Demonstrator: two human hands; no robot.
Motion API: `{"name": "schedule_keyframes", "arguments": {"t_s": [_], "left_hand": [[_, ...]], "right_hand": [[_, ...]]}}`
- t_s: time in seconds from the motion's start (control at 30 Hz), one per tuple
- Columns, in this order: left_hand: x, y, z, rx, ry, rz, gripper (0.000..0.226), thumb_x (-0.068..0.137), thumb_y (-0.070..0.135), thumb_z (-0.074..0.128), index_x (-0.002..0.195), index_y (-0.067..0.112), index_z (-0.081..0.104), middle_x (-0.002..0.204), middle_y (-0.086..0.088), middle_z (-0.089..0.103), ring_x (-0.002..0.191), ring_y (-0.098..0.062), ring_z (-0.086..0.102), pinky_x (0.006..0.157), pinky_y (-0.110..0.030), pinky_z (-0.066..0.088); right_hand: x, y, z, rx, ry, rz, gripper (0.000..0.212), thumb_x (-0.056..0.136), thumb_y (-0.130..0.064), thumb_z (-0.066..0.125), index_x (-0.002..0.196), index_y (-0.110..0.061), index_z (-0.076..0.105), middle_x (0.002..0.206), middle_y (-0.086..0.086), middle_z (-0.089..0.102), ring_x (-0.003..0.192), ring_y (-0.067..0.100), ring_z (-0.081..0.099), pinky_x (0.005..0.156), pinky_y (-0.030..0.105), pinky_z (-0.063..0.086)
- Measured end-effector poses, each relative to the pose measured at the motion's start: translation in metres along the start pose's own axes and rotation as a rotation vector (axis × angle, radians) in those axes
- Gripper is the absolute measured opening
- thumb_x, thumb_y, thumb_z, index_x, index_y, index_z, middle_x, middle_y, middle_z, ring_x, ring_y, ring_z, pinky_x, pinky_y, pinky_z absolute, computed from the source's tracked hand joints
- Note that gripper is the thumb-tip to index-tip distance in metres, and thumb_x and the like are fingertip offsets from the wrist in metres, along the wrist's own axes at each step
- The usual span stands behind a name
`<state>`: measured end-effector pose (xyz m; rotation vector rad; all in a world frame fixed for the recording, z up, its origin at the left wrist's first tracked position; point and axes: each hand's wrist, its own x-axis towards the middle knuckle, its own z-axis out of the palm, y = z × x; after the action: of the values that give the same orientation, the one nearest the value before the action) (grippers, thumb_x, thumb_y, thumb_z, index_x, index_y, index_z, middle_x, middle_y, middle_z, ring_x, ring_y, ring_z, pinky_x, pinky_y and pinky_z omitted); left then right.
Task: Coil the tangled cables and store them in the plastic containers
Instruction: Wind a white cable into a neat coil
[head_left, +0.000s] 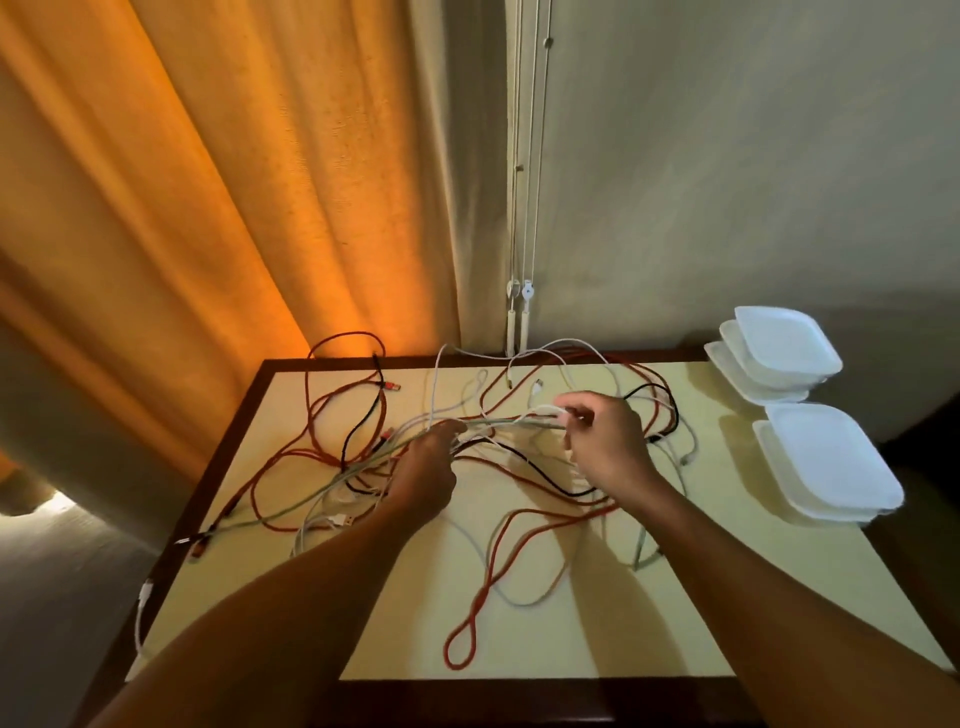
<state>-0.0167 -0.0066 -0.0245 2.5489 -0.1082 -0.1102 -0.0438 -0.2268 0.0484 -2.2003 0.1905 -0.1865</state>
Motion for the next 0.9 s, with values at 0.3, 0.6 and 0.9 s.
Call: {"name": "schedule_keyframes", "arguments": {"t_s": [0.3, 0.6, 0.9], "left_hand": [[0.03, 0.053, -0.059, 0.039, -0.307, -0.097, 0.096, 0.078, 0.031, 0.088, 0.155, 0.011, 0.033, 0.155, -0.012, 0.043, 0.137, -0.029, 0.045, 0.109, -0.038, 0.042], [0.012, 0.129, -0.185, 0.029, 0.265, 0.104, 0.079, 0.076, 0.055, 0.083, 0.132, 0.01, 0.05, 0.131, -0.013, 0.045, 0.12, -0.032, 0.051, 0.1, -0.043, 0.047], [0.035, 0.181, -0.215, -0.114, 0.033, 0.511, 0.018, 0.103, 0.025, 0.061, 0.096, 0.02, 0.077, 0.087, 0.011, 0.072, 0.082, -0.004, 0.069, 0.079, -0.027, 0.05]], "right_hand": [[0.028, -0.082, -0.084, 0.65, 0.137, -0.073, 0.02, 0.088, -0.002, 0.074, 0.1, -0.018, 0.079, 0.088, 0.007, 0.078, 0.054, 0.012, 0.054, 0.049, 0.017, 0.043], [0.06, -0.175, -0.152, 0.786, 0.131, -0.241, 0.019, 0.089, 0.002, 0.071, 0.101, -0.011, 0.076, 0.096, 0.008, 0.079, 0.055, 0.013, 0.054, 0.048, 0.023, 0.038], [0.068, -0.233, -0.187, 0.811, 0.138, -0.372, 0.016, 0.089, 0.002, 0.07, 0.099, -0.01, 0.076, 0.093, 0.01, 0.078, 0.05, 0.006, 0.046, 0.045, 0.019, 0.032]]}}
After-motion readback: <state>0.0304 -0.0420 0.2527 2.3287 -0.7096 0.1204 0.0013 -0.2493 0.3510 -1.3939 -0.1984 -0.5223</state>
